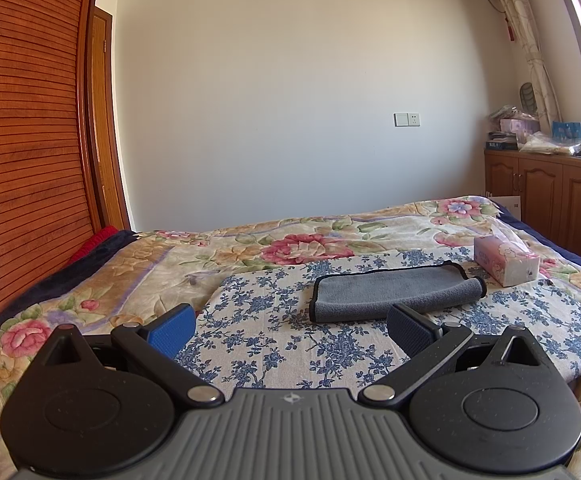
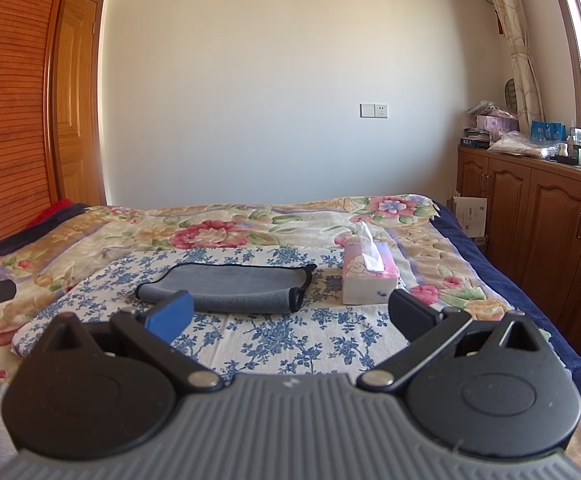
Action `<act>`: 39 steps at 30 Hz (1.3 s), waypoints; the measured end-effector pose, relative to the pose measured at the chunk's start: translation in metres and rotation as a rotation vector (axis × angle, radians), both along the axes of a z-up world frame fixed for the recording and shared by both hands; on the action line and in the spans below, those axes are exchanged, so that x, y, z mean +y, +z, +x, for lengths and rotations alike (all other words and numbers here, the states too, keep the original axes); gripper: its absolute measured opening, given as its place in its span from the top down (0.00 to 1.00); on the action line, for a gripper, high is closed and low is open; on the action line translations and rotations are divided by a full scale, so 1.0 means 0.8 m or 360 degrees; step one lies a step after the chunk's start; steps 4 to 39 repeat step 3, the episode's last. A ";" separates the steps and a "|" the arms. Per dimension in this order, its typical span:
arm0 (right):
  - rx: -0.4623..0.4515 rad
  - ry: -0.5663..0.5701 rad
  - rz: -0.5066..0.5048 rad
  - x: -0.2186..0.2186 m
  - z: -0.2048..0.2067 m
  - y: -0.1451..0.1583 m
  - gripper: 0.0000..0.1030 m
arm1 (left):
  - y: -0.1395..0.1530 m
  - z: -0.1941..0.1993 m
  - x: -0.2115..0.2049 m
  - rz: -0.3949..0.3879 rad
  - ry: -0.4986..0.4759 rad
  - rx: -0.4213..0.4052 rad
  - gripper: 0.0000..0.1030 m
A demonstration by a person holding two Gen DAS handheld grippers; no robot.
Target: Fold towel
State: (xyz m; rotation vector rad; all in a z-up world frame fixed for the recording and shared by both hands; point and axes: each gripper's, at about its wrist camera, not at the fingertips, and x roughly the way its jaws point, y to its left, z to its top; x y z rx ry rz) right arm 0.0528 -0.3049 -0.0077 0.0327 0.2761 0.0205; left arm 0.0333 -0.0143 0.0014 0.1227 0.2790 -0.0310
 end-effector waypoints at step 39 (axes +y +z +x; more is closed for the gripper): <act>0.0001 0.0001 0.0000 0.000 0.000 0.000 0.00 | 0.000 0.000 0.000 0.0000 0.0000 -0.0001 0.00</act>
